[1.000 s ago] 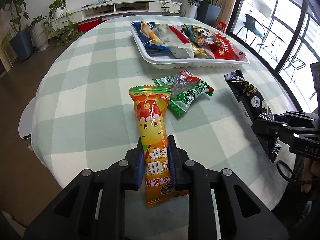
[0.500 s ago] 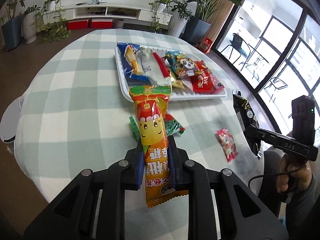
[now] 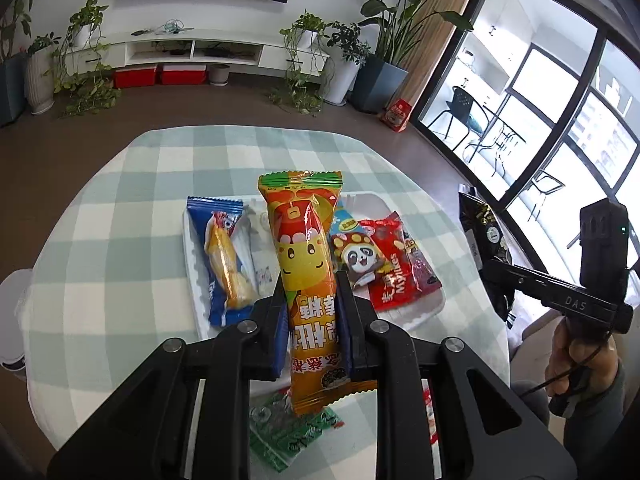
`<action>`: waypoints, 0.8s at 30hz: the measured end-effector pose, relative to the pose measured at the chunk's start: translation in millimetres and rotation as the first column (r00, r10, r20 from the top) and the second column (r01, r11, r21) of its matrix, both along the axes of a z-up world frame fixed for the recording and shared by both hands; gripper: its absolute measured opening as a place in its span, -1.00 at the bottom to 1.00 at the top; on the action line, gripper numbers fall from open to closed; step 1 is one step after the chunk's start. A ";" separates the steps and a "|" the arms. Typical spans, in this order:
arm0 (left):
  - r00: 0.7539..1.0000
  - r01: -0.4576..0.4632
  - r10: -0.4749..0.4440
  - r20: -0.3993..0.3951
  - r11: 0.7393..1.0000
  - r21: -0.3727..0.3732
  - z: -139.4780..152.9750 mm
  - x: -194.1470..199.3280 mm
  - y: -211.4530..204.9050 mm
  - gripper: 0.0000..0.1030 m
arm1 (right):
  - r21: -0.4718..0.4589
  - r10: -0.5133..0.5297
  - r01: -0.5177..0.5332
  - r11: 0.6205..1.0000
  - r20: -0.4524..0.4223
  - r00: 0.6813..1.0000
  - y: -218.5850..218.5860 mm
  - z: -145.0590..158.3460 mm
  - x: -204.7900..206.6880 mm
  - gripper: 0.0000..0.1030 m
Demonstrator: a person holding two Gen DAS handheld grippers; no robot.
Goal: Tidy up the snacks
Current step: 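Carry the orange snack and black packet over the white tray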
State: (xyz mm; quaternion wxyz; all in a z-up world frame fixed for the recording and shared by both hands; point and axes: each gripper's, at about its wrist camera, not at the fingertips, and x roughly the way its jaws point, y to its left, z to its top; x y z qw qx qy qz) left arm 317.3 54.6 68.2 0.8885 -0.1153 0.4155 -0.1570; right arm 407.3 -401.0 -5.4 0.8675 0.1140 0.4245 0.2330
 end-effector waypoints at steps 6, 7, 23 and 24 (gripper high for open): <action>0.999 0.007 -0.007 -0.045 1.000 -0.003 -24.2 44.8 -8.9 -0.64 | -0.016 0.073 -0.073 0.997 -0.022 0.997 47.0 -2.6 43.2 -0.51; 0.998 0.008 -0.008 -0.060 1.000 0.000 -31.2 50.6 -10.4 -0.64 | -0.023 0.083 -0.084 0.996 -0.028 0.996 54.1 -5.5 48.3 -0.51; 0.993 0.023 -0.022 -0.119 1.000 0.010 -86.0 83.4 -18.6 -0.64 | -0.118 0.078 -0.093 0.989 -0.123 0.989 85.2 -61.0 88.6 -0.51; 0.992 0.024 -0.022 -0.124 1.000 0.012 -87.7 84.0 -19.2 -0.64 | -0.118 0.081 -0.096 0.988 -0.124 0.989 85.8 -62.8 90.1 -0.51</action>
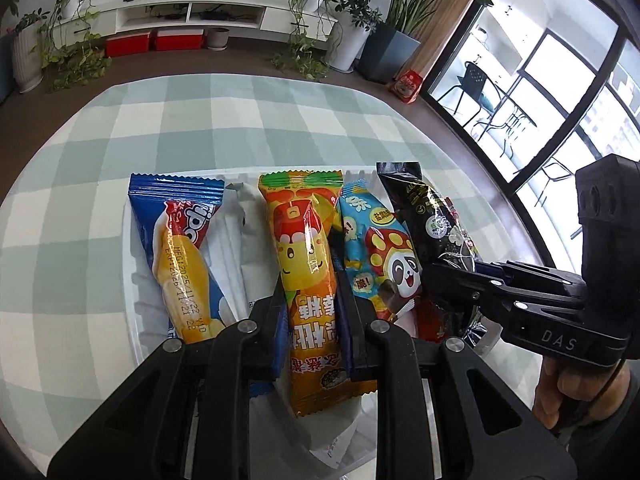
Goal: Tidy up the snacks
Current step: 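Carry the orange snack and black packet over the white tray, then lower both packets into the tray and open both grippers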
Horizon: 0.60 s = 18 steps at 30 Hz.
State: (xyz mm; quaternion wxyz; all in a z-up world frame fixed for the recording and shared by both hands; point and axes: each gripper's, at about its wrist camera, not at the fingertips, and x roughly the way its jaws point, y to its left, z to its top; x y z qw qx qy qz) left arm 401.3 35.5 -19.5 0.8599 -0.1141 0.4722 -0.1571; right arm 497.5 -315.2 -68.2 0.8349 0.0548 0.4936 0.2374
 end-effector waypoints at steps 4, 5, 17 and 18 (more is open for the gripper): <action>1.000 -0.003 0.003 -0.006 1.000 -0.002 -4.7 2.3 -1.0 -0.63 | -0.014 0.012 -0.012 1.000 0.004 1.000 4.6 -3.5 0.7 -0.51; 1.000 -0.004 0.004 -0.005 1.000 -0.002 -5.4 3.5 -1.0 -0.63 | -0.018 0.016 -0.016 1.000 0.004 1.000 5.9 -4.7 0.1 -0.51; 1.000 -0.012 0.010 0.030 0.996 0.085 2.8 -5.9 -9.6 -0.47 | -0.011 0.020 -0.020 1.000 -0.001 1.000 7.3 -9.3 -1.3 -0.40; 0.999 -0.016 0.013 0.031 0.996 0.090 3.5 -6.6 -9.3 -0.42 | -0.007 0.018 -0.018 1.000 0.004 1.000 6.7 -8.2 -2.5 -0.33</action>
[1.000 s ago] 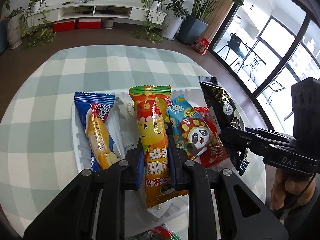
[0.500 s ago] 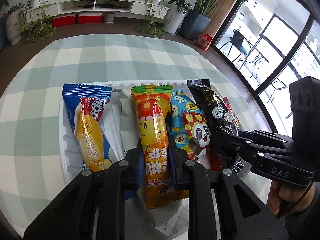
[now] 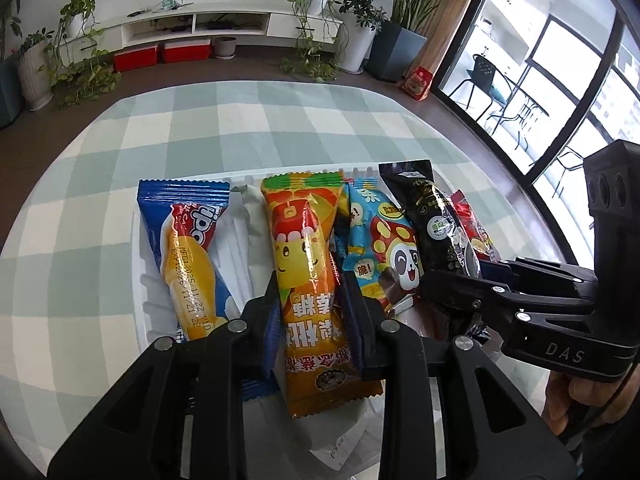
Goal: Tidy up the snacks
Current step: 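Lower both packets into the tray and open both grippers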
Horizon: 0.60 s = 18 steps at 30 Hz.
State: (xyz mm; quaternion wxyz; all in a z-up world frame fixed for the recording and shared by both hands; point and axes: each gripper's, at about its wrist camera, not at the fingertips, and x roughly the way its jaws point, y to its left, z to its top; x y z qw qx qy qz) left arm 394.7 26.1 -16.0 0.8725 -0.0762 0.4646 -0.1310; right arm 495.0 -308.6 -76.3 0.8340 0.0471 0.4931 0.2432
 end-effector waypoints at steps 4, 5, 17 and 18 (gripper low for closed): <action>1.000 -0.020 0.020 0.000 1.000 -0.006 0.6 -2.9 6.1 0.01 | -0.006 0.007 -0.006 1.000 0.022 1.000 1.5 4.6 -4.8 -0.13; 1.000 -0.022 0.022 -0.001 1.000 -0.009 1.0 -3.6 7.7 0.01 | -0.009 0.009 -0.009 1.000 0.028 1.000 1.8 5.9 -5.9 -0.11; 0.998 -0.033 0.034 0.059 0.999 -0.016 28.1 -27.7 11.2 0.43 | -0.012 -0.003 0.004 1.000 0.086 0.996 -3.8 26.0 -21.9 0.23; 0.997 -0.029 0.030 0.072 0.999 -0.014 33.0 -32.7 11.3 0.50 | -0.008 -0.012 0.013 1.000 0.092 0.996 -6.6 28.8 -24.4 0.32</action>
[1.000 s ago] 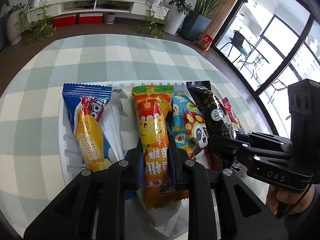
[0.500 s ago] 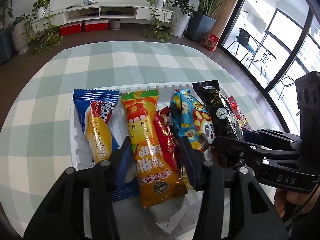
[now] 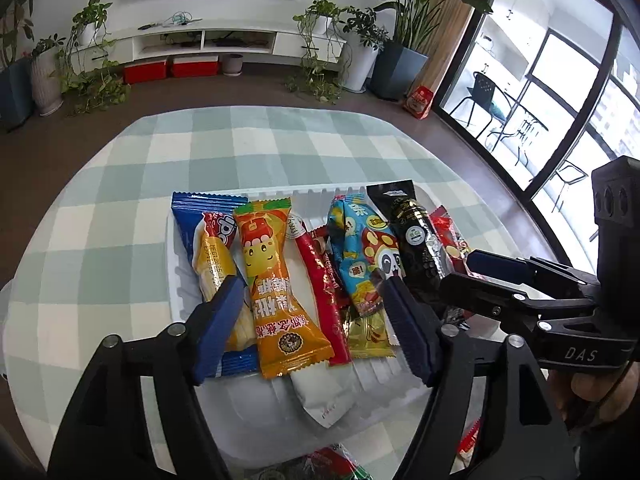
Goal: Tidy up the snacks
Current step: 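Lower both packets into the tray and open both grippers, then grasp the green packet with the left gripper while the right approaches the red-white candy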
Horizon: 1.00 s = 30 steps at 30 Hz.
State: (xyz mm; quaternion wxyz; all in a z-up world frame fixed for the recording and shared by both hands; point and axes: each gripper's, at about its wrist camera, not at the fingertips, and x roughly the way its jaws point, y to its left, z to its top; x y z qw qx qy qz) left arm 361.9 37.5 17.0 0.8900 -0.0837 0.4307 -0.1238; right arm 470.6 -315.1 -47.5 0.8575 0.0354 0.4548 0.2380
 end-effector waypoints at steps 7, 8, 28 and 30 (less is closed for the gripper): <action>0.998 0.031 -0.033 0.051 0.999 0.031 20.7 -46.4 4.5 0.99 | 0.146 -0.030 0.020 0.989 0.069 0.997 -32.5 27.0 -36.1 0.91; 0.998 0.038 -0.040 0.052 0.999 0.035 20.7 -54.6 5.1 0.99 | 0.170 -0.032 0.018 0.985 0.082 0.996 -38.6 30.3 -44.8 0.94; 0.968 0.232 -0.249 0.027 0.933 0.276 -28.9 -193.1 -14.2 0.99 | 0.219 -0.105 0.096 0.971 0.032 0.994 -95.9 -23.8 -202.7 0.97; 0.966 0.236 -0.256 0.033 0.927 0.290 -30.0 -193.7 -15.9 0.99 | 0.182 -0.099 0.091 0.979 0.038 0.994 -90.2 -25.5 -203.4 0.93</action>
